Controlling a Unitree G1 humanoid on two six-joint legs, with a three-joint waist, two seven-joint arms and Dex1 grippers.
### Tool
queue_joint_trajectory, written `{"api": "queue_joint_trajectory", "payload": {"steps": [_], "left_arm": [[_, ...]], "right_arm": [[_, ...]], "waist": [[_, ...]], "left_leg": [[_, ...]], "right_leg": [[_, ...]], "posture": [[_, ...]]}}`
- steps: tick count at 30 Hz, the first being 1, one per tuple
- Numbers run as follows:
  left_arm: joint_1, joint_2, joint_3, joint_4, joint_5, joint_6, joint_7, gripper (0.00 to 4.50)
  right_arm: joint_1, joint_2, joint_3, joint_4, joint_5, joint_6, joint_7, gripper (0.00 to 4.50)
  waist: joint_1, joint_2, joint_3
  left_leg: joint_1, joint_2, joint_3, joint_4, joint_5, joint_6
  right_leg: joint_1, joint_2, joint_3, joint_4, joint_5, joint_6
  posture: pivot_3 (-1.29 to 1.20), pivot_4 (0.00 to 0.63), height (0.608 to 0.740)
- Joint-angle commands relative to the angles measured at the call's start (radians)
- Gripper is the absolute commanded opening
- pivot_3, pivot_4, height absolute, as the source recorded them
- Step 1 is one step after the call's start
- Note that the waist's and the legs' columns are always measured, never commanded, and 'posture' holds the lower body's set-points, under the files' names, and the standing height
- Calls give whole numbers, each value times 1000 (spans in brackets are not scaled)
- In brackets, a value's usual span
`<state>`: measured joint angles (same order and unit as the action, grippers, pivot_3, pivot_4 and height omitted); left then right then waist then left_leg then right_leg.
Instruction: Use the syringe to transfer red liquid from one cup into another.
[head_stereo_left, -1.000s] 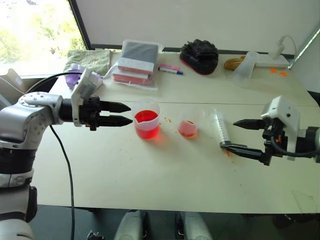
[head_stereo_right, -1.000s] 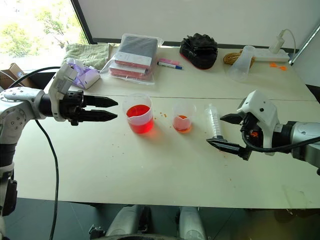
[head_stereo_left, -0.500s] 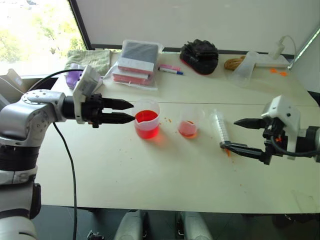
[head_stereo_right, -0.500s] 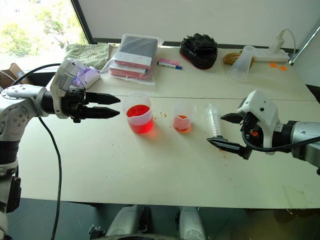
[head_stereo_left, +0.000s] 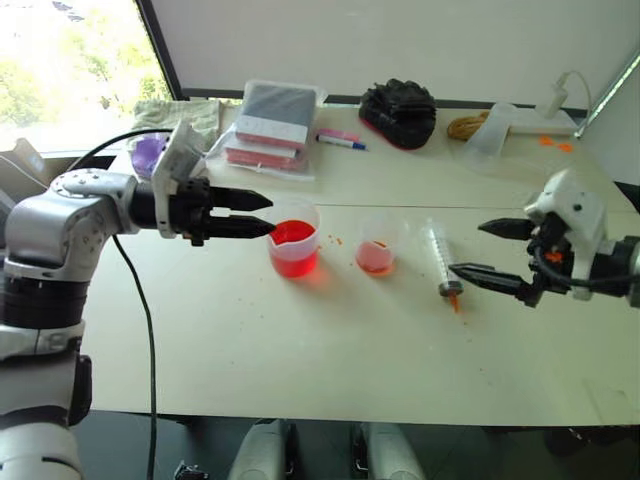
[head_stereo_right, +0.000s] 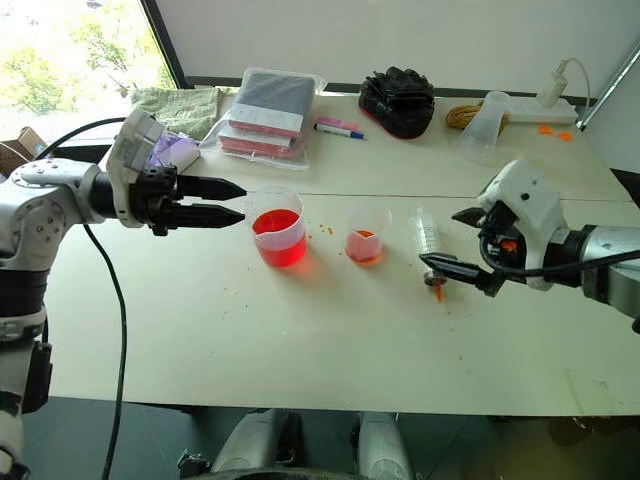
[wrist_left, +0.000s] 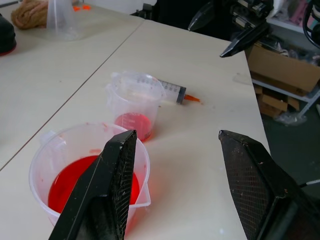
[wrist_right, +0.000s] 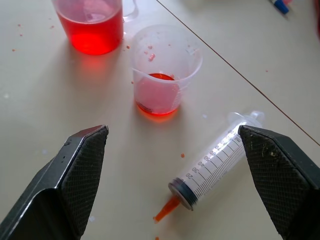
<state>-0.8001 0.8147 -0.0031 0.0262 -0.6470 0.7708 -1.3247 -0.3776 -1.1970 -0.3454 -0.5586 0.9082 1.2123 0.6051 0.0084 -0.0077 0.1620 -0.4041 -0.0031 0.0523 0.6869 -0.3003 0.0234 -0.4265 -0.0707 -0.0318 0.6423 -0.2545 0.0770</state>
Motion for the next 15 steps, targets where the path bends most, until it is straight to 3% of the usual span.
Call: {"api": "queue_joint_trajectory", "payload": {"steps": [1, 5, 11, 15], "left_arm": [[-35, -14, 1, 9, 10, -27, -6, 2741], [-49, -31, -10, 29, 31, -57, -9, 2741], [-47, -40, -3, 29, 34, -57, -2, 2741], [-33, -38, 9, 13, 28, -47, 10, 2741]], "right_arm": [[-234, 23, 130, 127, -5, 213, -94, 4364], [-555, 142, 337, 470, -11, 402, -233, 4364], [-811, 247, 604, 935, 46, 402, -377, 4364], [-906, 327, 713, 1096, 37, 402, -430, 4364]], "waist": [[-4, 0, 0], [-17, 0, 0], [-22, 0, 0], [-23, 0, 0]], "left_leg": [[0, 0, 0, 0, 0, 0], [0, 0, 1, 0, 0, 0], [-3, 0, 2, 0, 0, 0], [-3, 0, 2, 0, 0, 0]], "right_leg": [[0, 0, 0, 0, 0, 0], [-2, -1, 1, 2, 0, 0], [-5, -1, 1, 3, 0, 0], [-6, -1, 1, 4, 0, 0]], "posture": [[0, 150, 740], [0, 150, 740], [0, 150, 740], [0, 150, 740]]}}
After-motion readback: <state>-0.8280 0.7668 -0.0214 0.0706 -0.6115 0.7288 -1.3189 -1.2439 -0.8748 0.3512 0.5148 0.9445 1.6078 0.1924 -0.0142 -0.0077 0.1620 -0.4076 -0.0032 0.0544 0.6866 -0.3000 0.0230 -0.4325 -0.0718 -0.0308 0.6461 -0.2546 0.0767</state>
